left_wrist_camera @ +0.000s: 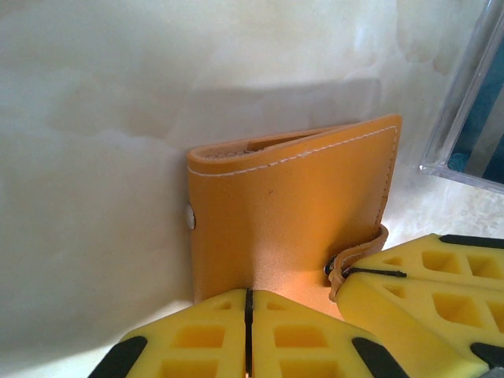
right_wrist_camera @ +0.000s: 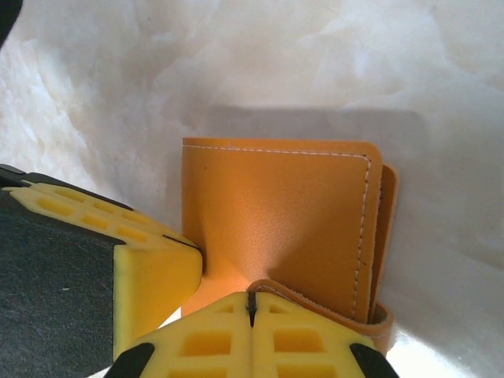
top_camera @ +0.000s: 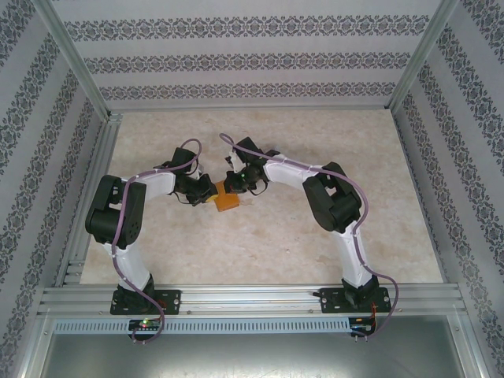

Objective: Put the credit cards into the card holder
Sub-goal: Close the button on the card holder.

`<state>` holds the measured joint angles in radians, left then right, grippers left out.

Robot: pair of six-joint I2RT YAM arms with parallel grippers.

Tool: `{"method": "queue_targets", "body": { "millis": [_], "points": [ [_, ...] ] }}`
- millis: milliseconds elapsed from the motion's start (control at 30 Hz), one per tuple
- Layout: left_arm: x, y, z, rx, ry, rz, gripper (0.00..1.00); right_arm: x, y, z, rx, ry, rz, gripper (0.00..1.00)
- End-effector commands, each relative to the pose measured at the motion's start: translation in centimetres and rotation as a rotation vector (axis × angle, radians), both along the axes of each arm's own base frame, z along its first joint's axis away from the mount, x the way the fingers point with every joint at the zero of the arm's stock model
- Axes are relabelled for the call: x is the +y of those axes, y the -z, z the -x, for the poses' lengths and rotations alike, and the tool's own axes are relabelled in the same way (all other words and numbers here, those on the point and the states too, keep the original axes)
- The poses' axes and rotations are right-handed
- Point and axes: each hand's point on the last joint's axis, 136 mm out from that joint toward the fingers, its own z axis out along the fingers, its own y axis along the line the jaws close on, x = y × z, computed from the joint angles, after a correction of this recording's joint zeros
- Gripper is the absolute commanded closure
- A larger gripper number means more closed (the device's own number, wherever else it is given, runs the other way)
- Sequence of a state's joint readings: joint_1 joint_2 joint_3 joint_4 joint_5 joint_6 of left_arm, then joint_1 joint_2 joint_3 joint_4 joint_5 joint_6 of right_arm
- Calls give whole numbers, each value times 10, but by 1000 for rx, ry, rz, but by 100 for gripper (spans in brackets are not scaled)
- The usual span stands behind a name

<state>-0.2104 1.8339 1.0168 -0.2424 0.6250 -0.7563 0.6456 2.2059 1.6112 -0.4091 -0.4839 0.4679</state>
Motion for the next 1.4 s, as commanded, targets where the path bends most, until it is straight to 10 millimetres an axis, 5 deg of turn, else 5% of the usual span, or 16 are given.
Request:
{"method": "queue_targets", "body": {
  "millis": [0,800,967,1067,1367],
  "points": [
    [-2,7,-2,2,5,-22,91,-34,62,28,156,15,228,94],
    [-2,13,-7,10,21,-33,92,-32,58,23,214,-9,354,94],
    [0,5,-11,-13,19,-39,92,-15,25,11,133,-20,261,88],
    [3,-3,-12,-35,20,-60,90,-8,-1,3,62,-25,218,74],
    [19,-39,-18,-134,0,-120,76,-14,-68,-6,-146,-4,149,69]
  ]
}}
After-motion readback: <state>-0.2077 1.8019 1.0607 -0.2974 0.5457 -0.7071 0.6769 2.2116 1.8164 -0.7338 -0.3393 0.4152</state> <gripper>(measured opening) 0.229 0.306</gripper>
